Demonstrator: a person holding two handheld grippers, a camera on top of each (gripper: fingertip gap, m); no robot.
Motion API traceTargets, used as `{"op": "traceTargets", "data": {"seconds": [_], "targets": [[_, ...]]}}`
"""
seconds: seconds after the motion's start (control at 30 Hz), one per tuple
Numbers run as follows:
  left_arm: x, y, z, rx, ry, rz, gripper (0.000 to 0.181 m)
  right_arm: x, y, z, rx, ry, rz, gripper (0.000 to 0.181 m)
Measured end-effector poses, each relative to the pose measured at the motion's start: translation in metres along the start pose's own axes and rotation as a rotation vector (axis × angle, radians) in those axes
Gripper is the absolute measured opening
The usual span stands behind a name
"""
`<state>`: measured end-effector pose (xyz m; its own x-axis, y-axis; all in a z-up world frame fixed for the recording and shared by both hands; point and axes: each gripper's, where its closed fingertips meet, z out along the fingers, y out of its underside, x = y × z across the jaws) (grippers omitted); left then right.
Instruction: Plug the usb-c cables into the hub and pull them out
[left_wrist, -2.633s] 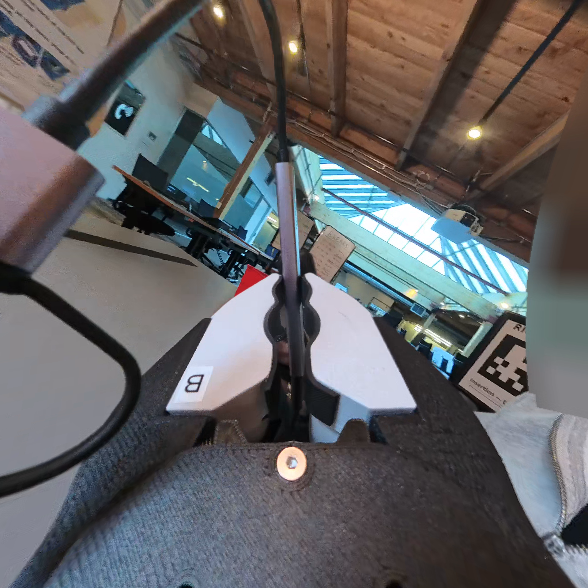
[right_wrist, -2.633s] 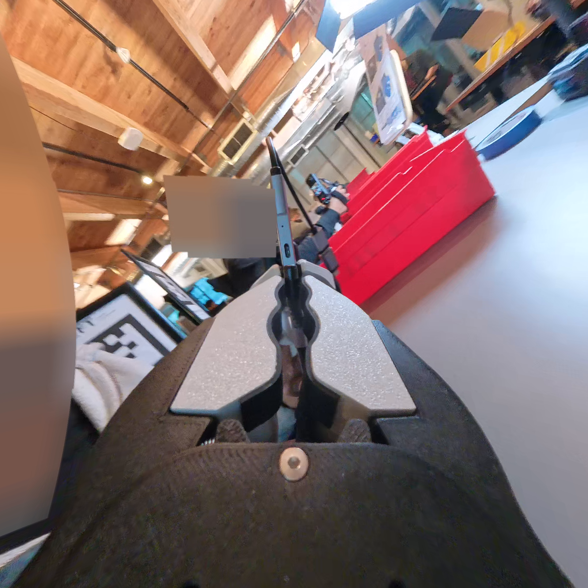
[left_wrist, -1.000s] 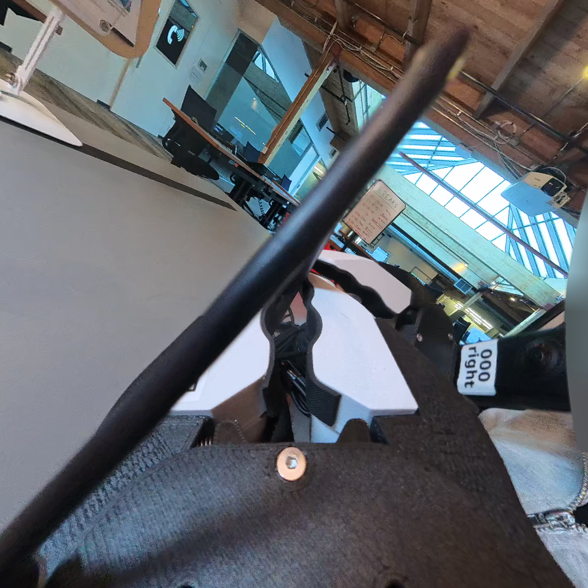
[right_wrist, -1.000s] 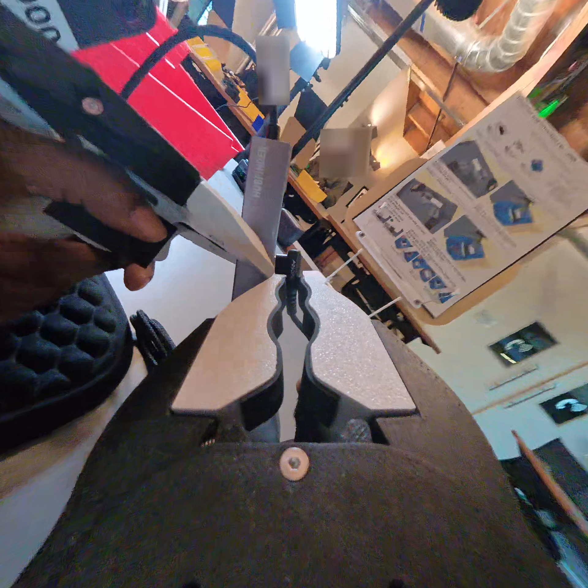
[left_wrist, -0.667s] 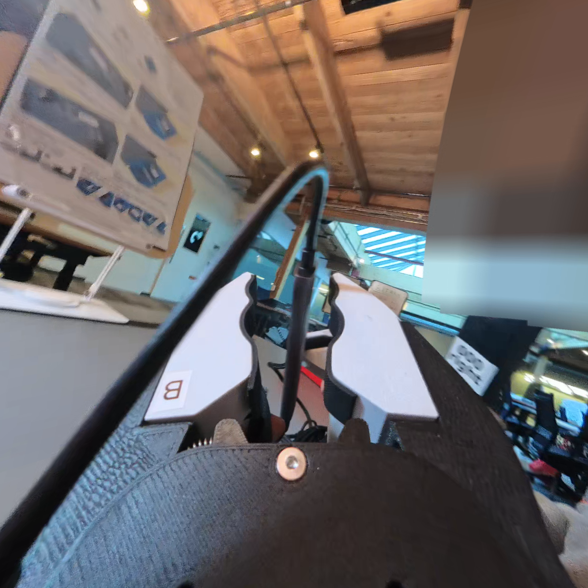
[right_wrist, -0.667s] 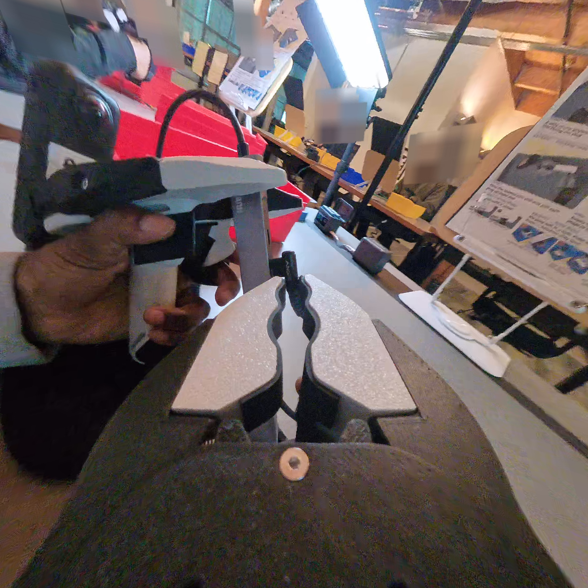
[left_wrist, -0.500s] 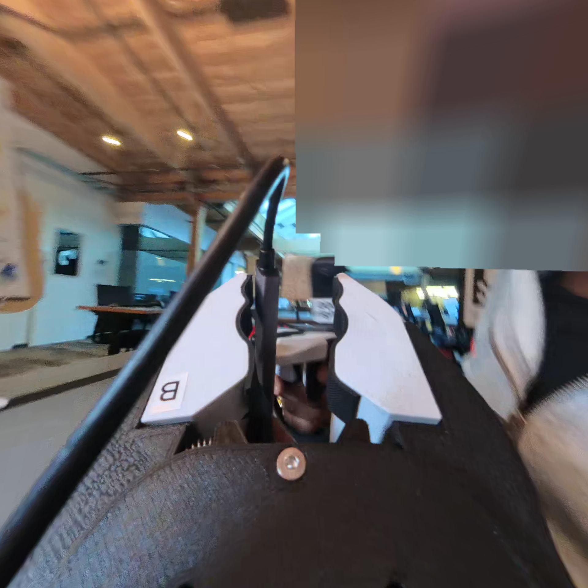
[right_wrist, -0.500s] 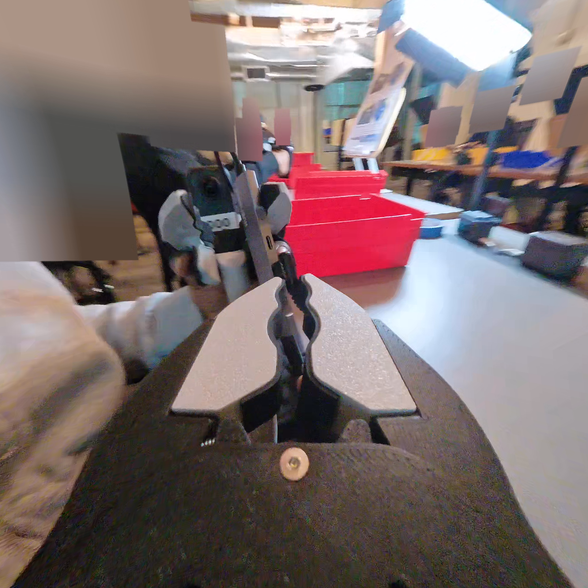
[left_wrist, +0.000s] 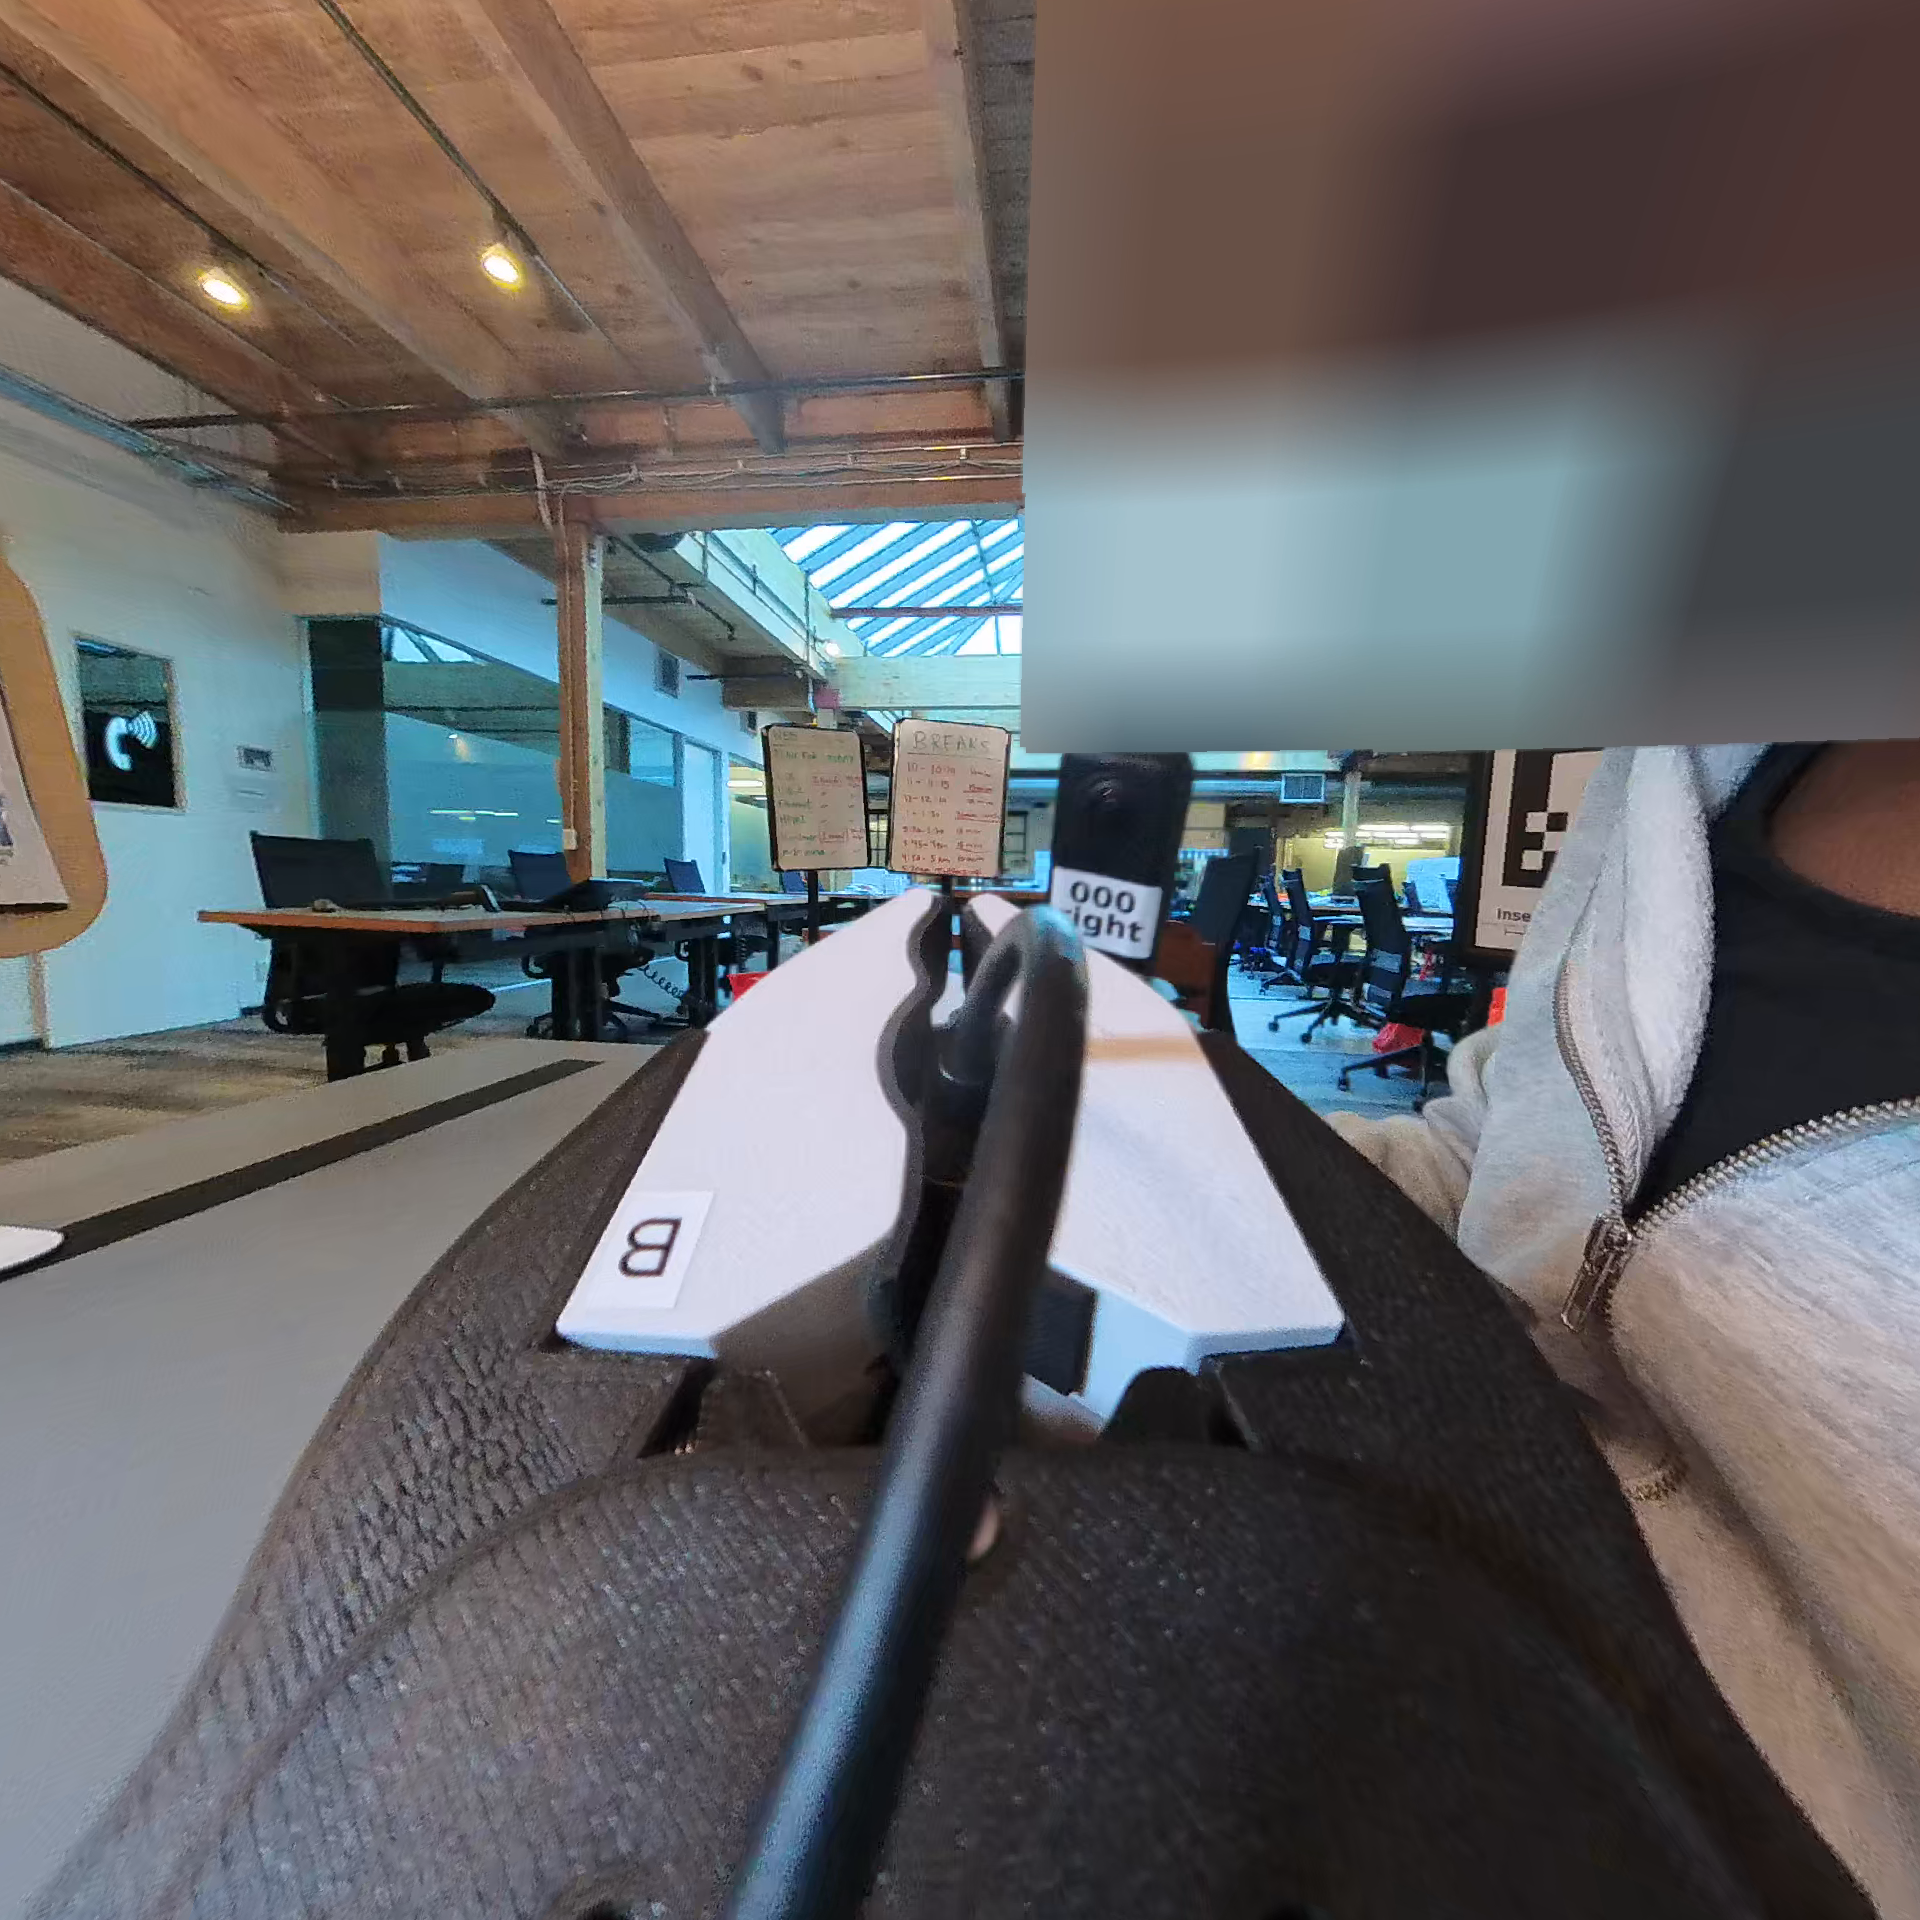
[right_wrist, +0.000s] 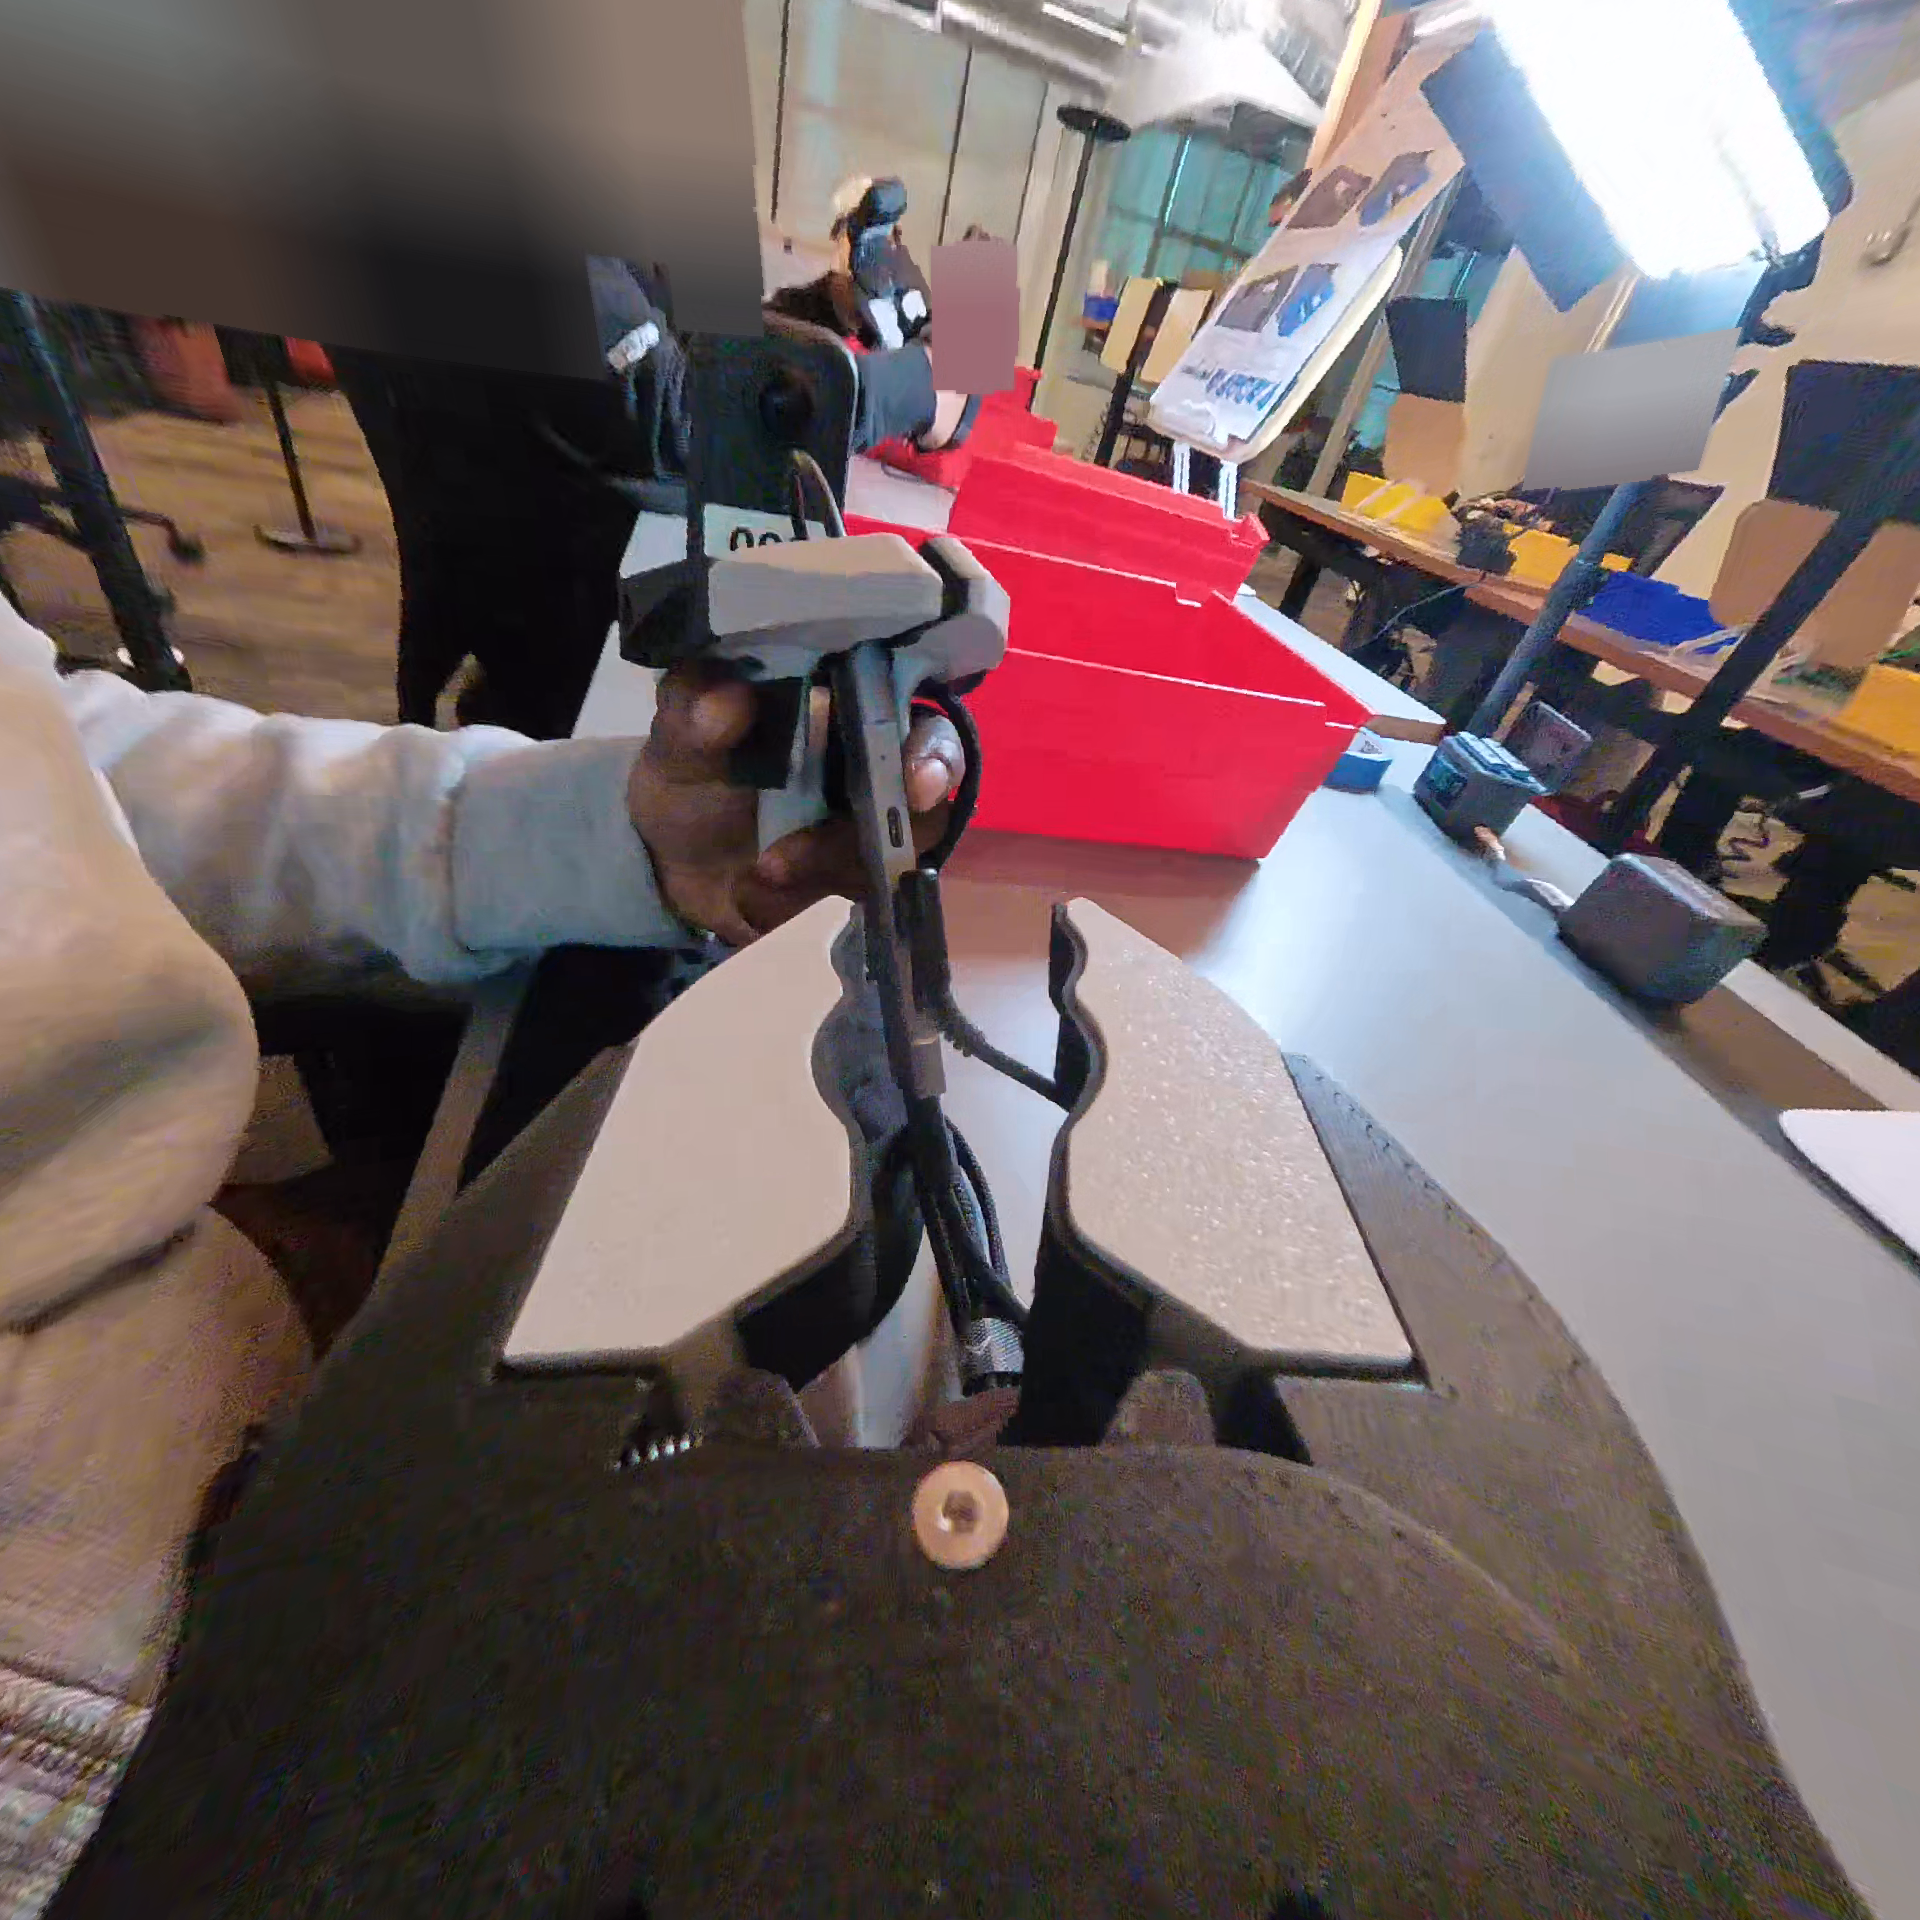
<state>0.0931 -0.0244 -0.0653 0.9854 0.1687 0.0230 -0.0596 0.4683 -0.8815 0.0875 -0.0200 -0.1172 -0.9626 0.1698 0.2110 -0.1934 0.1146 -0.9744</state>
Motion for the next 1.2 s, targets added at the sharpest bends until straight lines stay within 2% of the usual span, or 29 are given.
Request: {"op": "traceTargets", "data": {"seconds": [0.1,0.13,0.23,0.3,0.37,0.4,0.47,0.57,0.7,0.83,0.93,1.1,1.17,1.2], "targets": [[0.008,0.0,0.002,0.007,0.016,0.015,0.002,-0.011,0.009,0.015,-0.116,-0.045,-0.083,0.027],[0.01,-0.002,0.003,0.013,0.022,0.019,0.002,-0.014,0.013,0.018,-0.148,-0.069,-0.109,0.01],[0.019,-0.003,0.001,0.0,0.078,0.044,0.008,-0.021,0.009,0.015,-0.115,-0.192,-0.032,0.007],[0.035,0.0,-0.001,-0.045,0.196,0.032,0.031,-0.024,-0.002,0.008,-0.056,-0.327,0.085,0.007],[0.047,0.016,-0.002,-0.18,0.294,0.034,0.052,-0.029,-0.013,0.0,0.003,-0.524,0.263,0.007],[0.052,0.023,-0.001,-0.245,0.335,0.052,0.056,-0.032,-0.018,-0.005,0.013,-0.646,0.363,0.007],[0.062,0.029,0.003,-0.302,0.41,0.087,0.058,-0.033,-0.023,-0.012,0.03,-0.842,0.523,0.008],[0.068,0.025,0.013,-0.288,0.486,0.102,0.053,-0.032,-0.03,-0.024,0.059,-1.101,0.72,0.008],[0.069,0.021,0.022,-0.25,0.538,0.072,0.036,-0.033,-0.03,-0.029,0.077,-1.235,0.804,0.008],[0.059,0.023,0.028,-0.22,0.477,0.08,0.022,-0.028,-0.027,-0.029,0.141,-1.217,0.817,0.008],[0.042,0.016,0.03,-0.146,0.349,0.035,0.026,-0.017,-0.027,-0.019,0.17,-1.043,0.768,0.007],[0.03,0.012,0.016,-0.063,0.157,0.022,0.022,-0.003,-0.018,-0.006,0.108,-0.57,0.338,0.012],[0.03,0.015,0.014,-0.06,0.098,0.018,0.022,-0.006,-0.008,-0.003,0.024,-0.434,0.156,0.019],[0.028,0.018,0.014,-0.056,0.061,0.017,0.022,-0.007,-0.003,-0.002,-0.009,-0.381,0.082,0.015]]}}
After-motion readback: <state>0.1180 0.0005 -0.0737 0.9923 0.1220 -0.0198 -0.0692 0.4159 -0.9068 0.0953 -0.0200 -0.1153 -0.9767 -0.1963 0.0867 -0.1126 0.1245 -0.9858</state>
